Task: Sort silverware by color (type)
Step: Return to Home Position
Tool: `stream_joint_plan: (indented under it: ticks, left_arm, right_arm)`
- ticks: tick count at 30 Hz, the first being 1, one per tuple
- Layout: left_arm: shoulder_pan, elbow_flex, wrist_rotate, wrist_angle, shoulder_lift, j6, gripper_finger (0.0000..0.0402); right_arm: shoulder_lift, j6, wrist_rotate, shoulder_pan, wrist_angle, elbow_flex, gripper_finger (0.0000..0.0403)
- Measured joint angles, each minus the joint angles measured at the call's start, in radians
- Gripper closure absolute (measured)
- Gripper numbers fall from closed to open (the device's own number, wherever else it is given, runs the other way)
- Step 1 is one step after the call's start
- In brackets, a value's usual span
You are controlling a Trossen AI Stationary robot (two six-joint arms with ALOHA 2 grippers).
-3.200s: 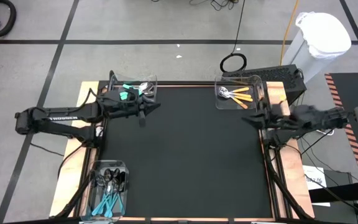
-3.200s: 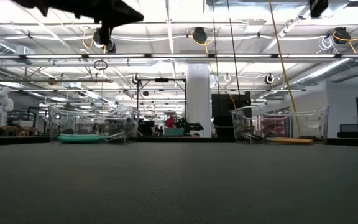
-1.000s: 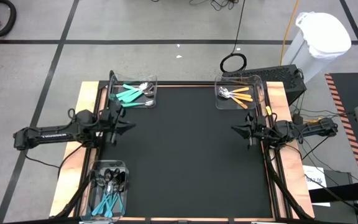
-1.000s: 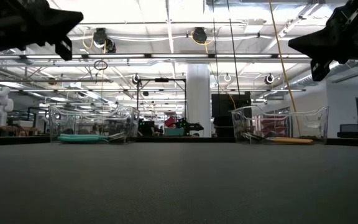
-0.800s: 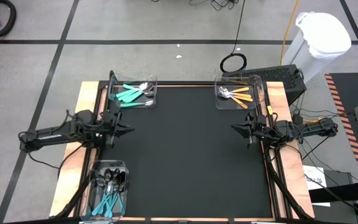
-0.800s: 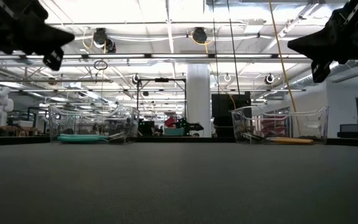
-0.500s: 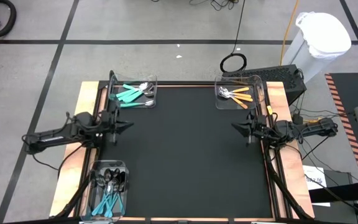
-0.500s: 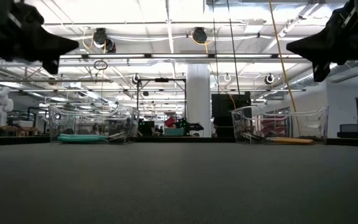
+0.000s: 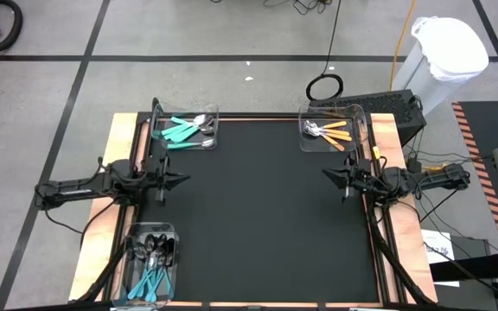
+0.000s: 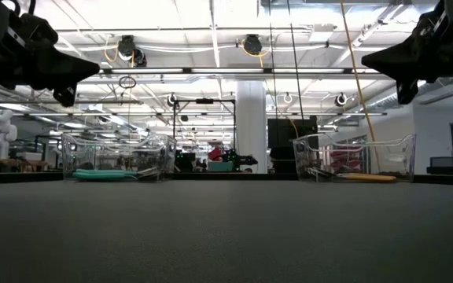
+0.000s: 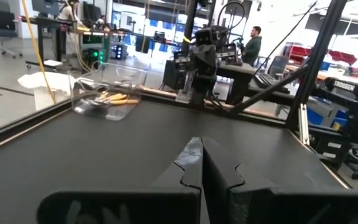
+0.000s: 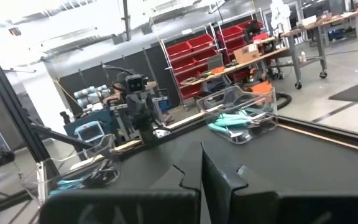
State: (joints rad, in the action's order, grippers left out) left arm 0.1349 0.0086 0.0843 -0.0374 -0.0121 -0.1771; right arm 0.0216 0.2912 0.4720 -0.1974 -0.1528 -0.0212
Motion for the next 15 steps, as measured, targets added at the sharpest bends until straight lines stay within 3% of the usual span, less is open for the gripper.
stream_joint_plan:
  ticks: [15]
  left_arm:
    - [0.000, 0.000, -0.006, 0.002, 0.000, 0.001, 0.0400]
  right_arm:
    - [0.000, 0.004, -0.001, 0.000, 0.059, 0.000, 0.0403]
